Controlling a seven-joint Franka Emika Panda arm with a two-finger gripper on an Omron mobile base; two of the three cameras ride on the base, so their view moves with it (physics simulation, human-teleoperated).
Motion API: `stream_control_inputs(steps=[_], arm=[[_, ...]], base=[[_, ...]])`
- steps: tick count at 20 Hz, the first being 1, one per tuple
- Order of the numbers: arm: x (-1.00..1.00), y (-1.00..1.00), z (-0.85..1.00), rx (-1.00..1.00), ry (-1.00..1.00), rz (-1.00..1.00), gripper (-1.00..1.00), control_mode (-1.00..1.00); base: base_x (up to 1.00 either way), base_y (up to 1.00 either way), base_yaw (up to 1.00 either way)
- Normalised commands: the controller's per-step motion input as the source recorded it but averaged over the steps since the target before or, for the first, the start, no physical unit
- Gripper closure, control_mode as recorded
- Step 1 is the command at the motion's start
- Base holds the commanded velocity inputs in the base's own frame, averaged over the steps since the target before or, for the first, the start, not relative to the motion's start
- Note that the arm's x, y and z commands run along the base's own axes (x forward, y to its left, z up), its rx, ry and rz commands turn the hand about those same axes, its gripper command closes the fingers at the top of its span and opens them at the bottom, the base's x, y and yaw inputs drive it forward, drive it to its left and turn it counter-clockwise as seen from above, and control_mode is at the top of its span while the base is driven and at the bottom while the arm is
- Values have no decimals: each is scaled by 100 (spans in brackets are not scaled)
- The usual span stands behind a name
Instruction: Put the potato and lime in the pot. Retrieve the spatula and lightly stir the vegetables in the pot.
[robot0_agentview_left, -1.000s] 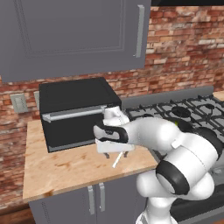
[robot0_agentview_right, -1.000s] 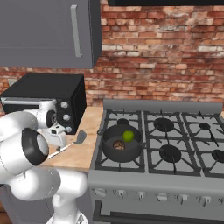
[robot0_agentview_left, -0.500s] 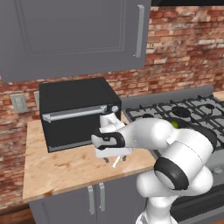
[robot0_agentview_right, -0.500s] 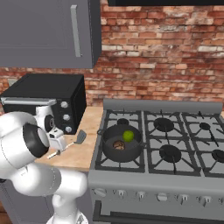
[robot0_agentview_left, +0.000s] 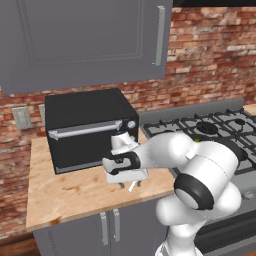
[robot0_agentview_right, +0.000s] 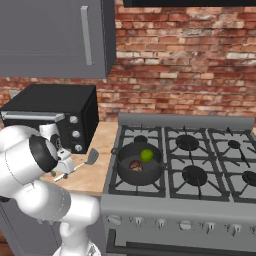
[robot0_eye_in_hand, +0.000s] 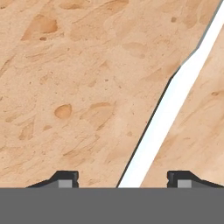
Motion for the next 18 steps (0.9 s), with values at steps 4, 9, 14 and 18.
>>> stream_control_inputs(steps=[4, 9, 14, 18], arm=[[-1, 0, -15, 0, 0, 0, -100, -100], [-10, 0, -27, 3, 0, 0, -100, -100], [-1, 0, -16, 2, 0, 0, -100, -100], [0, 0, -5, 0, 0, 0, -100, -100]], base=[[0, 0, 0], [0, 0, 0], [0, 0, 0], [0, 0, 0]])
